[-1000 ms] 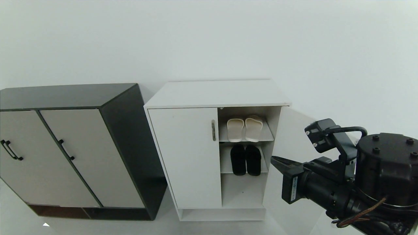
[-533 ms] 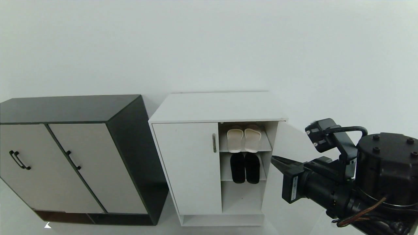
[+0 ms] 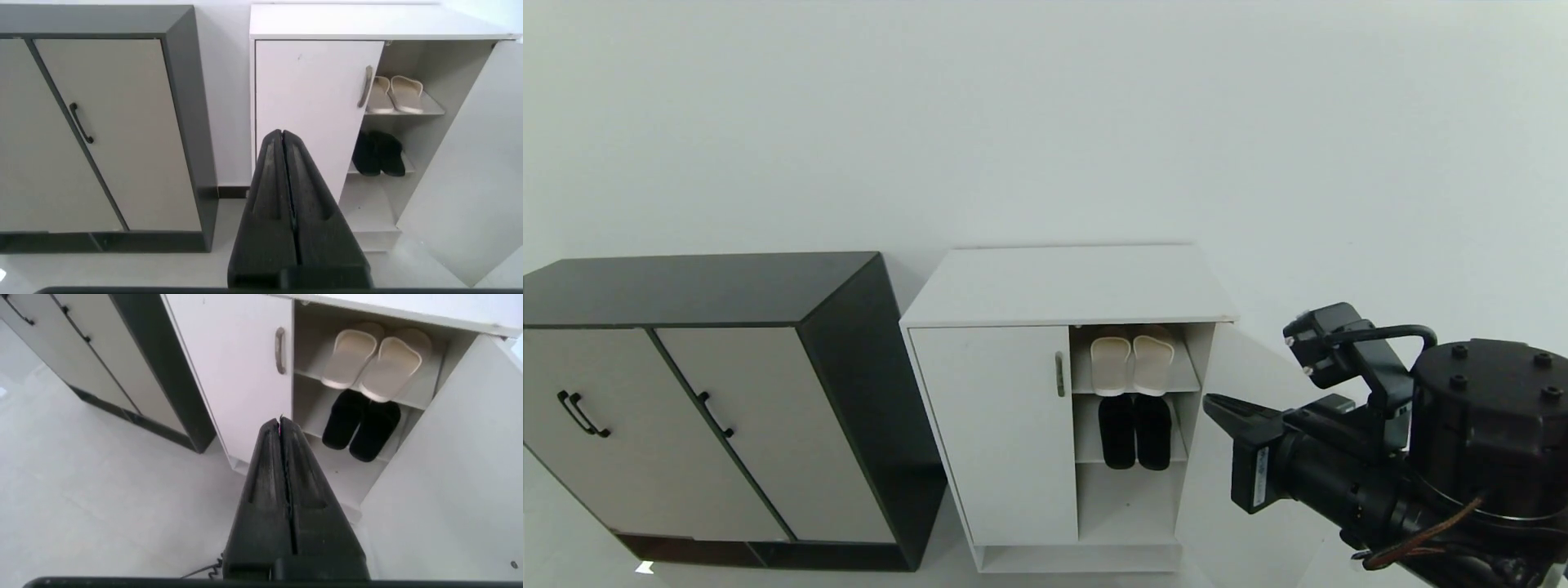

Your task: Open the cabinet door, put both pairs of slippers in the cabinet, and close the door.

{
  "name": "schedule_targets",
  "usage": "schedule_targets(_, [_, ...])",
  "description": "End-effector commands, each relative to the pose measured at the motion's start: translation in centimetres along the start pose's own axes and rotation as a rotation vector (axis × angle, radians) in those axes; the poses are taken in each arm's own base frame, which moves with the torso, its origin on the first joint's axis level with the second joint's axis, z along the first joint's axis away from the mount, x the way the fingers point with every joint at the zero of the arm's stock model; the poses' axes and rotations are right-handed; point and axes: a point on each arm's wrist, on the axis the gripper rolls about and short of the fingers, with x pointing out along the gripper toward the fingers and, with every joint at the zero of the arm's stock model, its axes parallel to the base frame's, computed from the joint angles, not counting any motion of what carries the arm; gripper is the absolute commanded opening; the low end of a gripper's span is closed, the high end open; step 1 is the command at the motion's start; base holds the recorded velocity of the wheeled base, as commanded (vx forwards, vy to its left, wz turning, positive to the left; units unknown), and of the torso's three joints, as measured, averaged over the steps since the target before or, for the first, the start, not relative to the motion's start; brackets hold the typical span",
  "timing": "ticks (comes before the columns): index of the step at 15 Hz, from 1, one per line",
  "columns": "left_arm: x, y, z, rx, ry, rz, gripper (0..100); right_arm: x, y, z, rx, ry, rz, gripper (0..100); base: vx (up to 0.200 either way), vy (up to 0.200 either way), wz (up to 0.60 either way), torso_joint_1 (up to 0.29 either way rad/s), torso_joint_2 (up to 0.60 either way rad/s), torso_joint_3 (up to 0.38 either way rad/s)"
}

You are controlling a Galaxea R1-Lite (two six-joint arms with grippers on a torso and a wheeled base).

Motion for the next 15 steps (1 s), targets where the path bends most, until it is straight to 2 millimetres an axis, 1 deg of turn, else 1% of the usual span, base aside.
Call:
schedule_targets(1, [0.01, 0.00, 0.00, 0.000, 0.001, 0.000, 0, 0.10, -0.02, -0.16, -0.002, 0.005, -0.002, 0, 0.000, 0.000, 0.00, 0.000, 0.00, 0.000])
schedule_targets(4, [0.01, 0.00, 0.00, 0.000, 0.001, 0.000, 0, 0.16, -0.02, -0.27, -0.006, 0.009, -0.004, 0, 0.000, 0.000, 0.00, 0.000, 0.00, 0.000])
schedule_targets(6, [0.01, 0.00, 0.00, 0.000, 0.001, 0.000, 0, 0.15, -0.03, -0.29, -0.005, 0.009, -0.003, 0, 0.000, 0.000, -0.60, 0.005, 0.00, -0.005])
schedule_targets(13, [0.01, 0.00, 0.00, 0.000, 0.001, 0.000, 0, 0.41, 0.02, -0.56, -0.009, 0.020, -0.005, 0, 0.000, 0.000, 0.00, 0.000, 0.00, 0.000])
schedule_targets(15, [0.01, 0.00, 0.00, 0.000, 0.001, 0.000, 0, 0.46, -0.01, -0.56, -0.008, 0.019, -0.006, 0, -0.200, 0.000, 0.00, 0.002, 0.00, -0.002])
